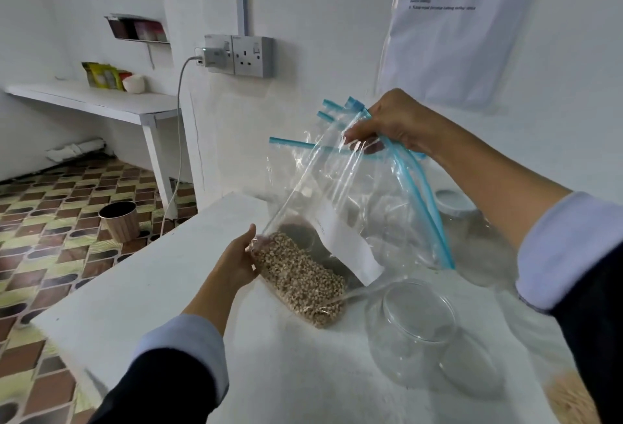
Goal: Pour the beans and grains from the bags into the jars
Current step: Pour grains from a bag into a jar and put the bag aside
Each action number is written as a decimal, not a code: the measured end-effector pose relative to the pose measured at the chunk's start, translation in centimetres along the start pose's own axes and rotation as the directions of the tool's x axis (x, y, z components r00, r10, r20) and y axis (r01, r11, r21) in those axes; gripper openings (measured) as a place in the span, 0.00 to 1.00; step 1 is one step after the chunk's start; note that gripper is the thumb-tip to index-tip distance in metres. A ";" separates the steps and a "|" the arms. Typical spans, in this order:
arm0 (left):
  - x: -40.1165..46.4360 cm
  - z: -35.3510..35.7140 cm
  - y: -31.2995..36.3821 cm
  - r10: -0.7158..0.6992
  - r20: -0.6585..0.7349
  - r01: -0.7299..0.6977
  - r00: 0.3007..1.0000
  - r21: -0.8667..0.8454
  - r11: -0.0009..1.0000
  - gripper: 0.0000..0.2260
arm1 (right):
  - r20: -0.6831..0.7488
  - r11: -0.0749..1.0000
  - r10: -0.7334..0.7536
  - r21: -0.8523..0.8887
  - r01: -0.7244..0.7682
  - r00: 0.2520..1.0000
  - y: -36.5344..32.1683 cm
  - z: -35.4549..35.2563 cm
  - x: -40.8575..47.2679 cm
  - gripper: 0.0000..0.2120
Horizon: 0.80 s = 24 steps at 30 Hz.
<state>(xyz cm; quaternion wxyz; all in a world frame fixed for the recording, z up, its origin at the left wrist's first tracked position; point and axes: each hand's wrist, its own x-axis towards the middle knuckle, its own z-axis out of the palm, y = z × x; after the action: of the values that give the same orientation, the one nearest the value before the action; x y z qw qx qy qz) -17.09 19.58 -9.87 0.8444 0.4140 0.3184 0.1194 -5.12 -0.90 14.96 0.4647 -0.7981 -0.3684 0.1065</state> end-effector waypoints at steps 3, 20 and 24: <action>-0.1 0.1 -0.3 0.023 0.032 -0.026 0.999 0.115 0.993 0.20 | -0.012 1.000 -0.015 0.024 0.015 1.000 -0.7 0.3 -0.2 0.12; -1.2 2.0 0.2 0.351 0.283 -0.179 0.893 -0.492 0.852 0.14 | -0.154 0.979 -0.146 0.121 0.165 0.977 -2.5 -2.1 -2.7 0.12; -1.3 2.2 3.6 0.472 0.297 -0.297 0.830 -0.482 0.825 0.17 | -0.206 0.951 -0.169 0.222 0.214 0.964 -1.8 -4.6 -4.4 0.08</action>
<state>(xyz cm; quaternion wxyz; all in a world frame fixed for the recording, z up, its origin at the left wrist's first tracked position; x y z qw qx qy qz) -16.48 19.89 -5.49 0.9166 0.2969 0.0119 0.2675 -6.73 -6.43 18.14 0.5988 -0.7022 -0.3839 0.0303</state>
